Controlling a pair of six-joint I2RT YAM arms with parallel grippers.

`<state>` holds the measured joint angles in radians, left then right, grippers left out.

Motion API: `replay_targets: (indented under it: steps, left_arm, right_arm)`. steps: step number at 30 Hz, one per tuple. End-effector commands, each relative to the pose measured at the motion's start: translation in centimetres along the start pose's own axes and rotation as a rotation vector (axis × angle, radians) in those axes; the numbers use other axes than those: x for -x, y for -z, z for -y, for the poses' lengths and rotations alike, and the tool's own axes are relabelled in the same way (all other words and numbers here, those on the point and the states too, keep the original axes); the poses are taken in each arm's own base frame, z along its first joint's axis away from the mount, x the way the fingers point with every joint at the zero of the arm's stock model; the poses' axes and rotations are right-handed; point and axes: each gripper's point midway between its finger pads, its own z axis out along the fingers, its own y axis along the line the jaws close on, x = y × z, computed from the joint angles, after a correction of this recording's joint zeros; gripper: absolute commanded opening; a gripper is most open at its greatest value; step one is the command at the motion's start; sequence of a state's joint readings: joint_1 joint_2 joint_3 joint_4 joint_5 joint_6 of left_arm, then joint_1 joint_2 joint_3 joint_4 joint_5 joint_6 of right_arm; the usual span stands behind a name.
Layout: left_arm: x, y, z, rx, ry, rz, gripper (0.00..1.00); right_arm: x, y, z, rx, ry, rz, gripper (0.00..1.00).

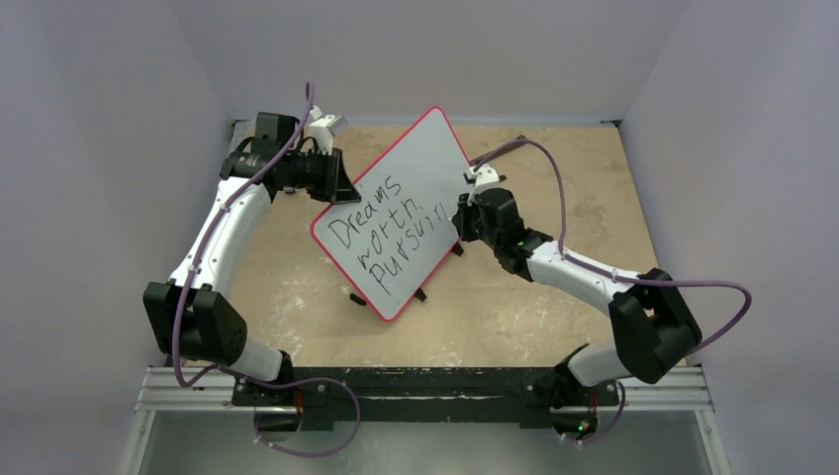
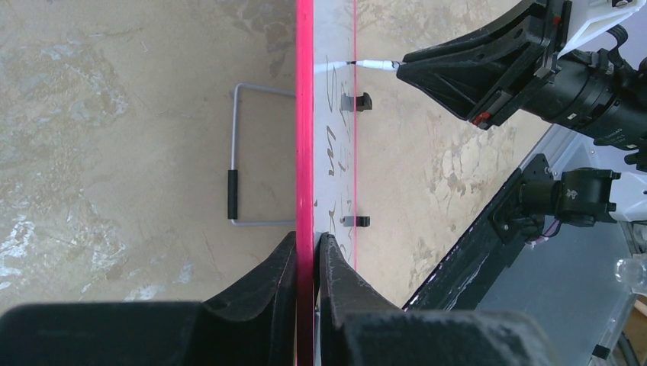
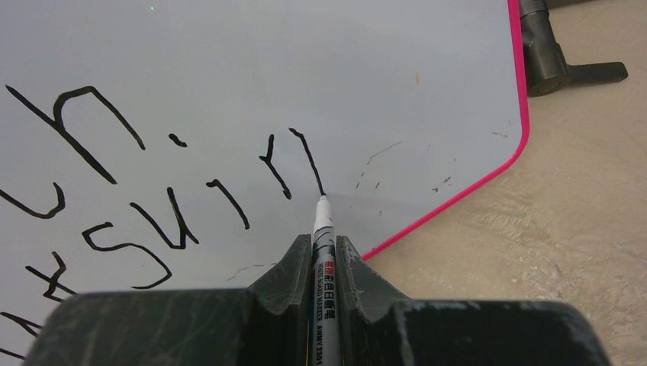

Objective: Write a sentence on the whiteboard

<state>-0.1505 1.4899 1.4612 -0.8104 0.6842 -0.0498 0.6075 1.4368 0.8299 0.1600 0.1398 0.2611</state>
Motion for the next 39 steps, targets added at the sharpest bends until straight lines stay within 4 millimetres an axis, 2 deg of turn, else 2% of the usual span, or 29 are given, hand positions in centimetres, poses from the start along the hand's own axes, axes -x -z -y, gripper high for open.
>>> replay_targets:
  steps: [1, 9, 15, 23, 29, 39]
  left_arm:
    - [2.2, 1.2, 1.4, -0.017, -0.099, 0.075, 0.0]
    - [2.2, 1.3, 1.4, -0.015, -0.101, 0.075, 0.0]
    - [2.1, 1.3, 1.5, -0.012, -0.103, 0.075, 0.0]
    - [2.1, 1.3, 1.4, -0.007, -0.105, 0.072, 0.0]
    - [2.0, 1.2, 1.4, -0.008, -0.104, 0.068, 0.0]
    - [2.0, 1.2, 1.5, -0.009, -0.108, 0.068, 0.0]
  right_arm:
    - [1.4, 0.4, -0.4, 0.011, -0.014, 0.038, 0.0]
    - [5.7, 1.7, -0.1, -0.011, -0.013, 0.146, 0.0]
    - [7.7, 1.2, 2.0, -0.042, -0.046, 0.17, 0.0]
    - [8.3, -0.5, 3.3, -0.045, -0.076, 0.163, 0.0]
    - [8.8, -1.4, 3.0, -0.027, -0.077, 0.165, 0.0]
    - [8.5, -2.1, 2.1, 0.023, -0.074, 0.153, 0.0]
